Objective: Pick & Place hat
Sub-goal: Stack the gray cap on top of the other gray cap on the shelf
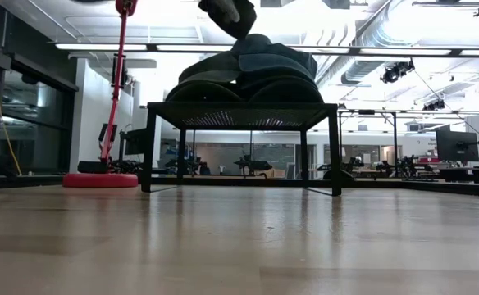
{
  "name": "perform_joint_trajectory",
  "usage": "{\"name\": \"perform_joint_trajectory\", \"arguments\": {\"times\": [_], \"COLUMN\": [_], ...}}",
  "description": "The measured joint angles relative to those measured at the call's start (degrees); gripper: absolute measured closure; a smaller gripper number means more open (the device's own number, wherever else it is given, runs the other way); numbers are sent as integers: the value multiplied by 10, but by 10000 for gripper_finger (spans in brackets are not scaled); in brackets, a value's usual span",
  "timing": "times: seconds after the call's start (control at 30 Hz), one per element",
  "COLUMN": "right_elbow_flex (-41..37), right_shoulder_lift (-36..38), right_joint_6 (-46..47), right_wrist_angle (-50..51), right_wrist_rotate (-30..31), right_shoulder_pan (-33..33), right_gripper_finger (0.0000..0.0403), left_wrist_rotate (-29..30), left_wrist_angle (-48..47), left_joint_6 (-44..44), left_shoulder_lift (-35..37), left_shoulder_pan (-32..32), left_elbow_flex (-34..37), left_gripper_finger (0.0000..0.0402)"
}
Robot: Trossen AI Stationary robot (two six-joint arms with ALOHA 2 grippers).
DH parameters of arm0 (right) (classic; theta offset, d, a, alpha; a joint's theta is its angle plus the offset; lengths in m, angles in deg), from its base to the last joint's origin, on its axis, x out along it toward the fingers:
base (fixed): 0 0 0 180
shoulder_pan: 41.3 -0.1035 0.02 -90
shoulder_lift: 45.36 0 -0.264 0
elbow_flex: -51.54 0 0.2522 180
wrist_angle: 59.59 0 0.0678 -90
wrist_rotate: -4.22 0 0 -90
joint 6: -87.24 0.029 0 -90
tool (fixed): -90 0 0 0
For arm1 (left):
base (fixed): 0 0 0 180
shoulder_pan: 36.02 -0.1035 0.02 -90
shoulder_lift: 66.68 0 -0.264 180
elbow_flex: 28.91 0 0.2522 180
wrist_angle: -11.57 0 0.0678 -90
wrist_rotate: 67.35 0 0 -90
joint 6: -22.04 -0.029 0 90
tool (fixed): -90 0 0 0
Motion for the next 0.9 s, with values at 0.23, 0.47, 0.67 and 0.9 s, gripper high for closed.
{"name": "perform_joint_trajectory", "arguments": {"times": [0.23, 0.47, 0.67, 0.9], "right_elbow_flex": [0, 0, 0, 0], "right_shoulder_lift": [0, 7, 16, 24], "right_joint_6": [21, 27, 36, 47], "right_wrist_angle": [-28, -16, -7, -1], "right_wrist_rotate": [-19, -19, -19, 12], "right_shoulder_pan": [-3, -4, -4, -13], "right_gripper_finger": [194, 271, 358, 386], "left_wrist_rotate": [46, 62, 77, 79], "left_wrist_angle": [-24, -57, -57, -57], "left_joint_6": [-4, 3, 0, 0], "left_shoulder_lift": [1, 2, 2, 2], "left_shoulder_pan": [0, 0, 0, 0], "left_elbow_flex": [0, 0, 0, 0], "left_gripper_finger": [379, 379, 378, 373]}}
